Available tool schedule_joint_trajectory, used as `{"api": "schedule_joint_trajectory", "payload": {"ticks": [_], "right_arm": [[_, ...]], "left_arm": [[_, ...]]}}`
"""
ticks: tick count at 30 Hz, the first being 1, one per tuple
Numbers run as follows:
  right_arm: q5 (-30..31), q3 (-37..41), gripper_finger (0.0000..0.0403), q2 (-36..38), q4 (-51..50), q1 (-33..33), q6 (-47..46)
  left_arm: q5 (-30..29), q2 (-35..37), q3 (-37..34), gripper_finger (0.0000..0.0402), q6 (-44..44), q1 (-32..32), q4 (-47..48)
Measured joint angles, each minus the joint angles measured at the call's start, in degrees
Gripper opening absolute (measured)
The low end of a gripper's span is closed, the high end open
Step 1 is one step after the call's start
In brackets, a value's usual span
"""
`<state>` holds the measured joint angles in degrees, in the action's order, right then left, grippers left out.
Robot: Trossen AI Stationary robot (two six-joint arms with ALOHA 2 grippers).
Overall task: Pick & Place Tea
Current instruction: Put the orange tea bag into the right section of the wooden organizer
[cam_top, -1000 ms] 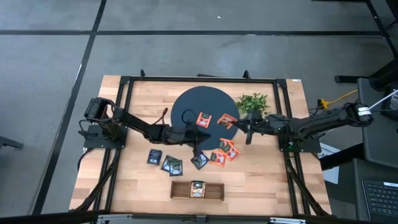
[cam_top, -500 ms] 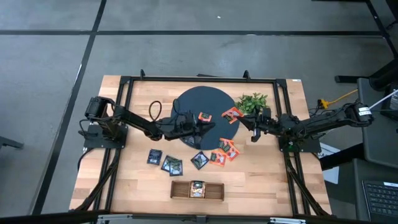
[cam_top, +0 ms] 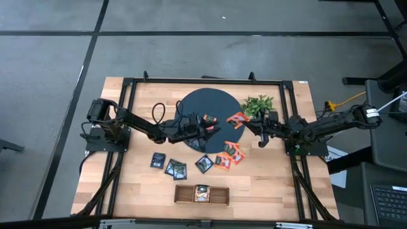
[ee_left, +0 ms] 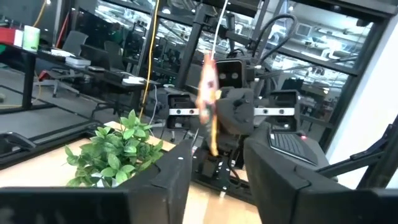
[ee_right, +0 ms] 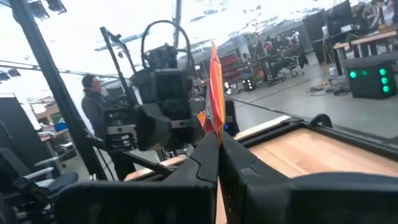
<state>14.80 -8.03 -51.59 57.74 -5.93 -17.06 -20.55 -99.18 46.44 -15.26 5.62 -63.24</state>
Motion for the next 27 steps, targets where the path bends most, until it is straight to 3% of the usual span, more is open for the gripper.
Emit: {"api": "schedule_joint_trajectory", "payload": {"ticks": [8, 27], "right_arm": [[0.1, 0.0, 0.0007, 0.0, 1.1, -0.7, 1.1], [0.1, -0.4, 0.0007, -1.1, 1.5, -0.7, 2.2]], "left_arm": [[2.7, -1.0, 3.3, 0.0177, 0.0, -1.1, 1.6], [4.1, -7.5, 11.6, 0.0173, 4.1, -2.4, 2.4]]}}
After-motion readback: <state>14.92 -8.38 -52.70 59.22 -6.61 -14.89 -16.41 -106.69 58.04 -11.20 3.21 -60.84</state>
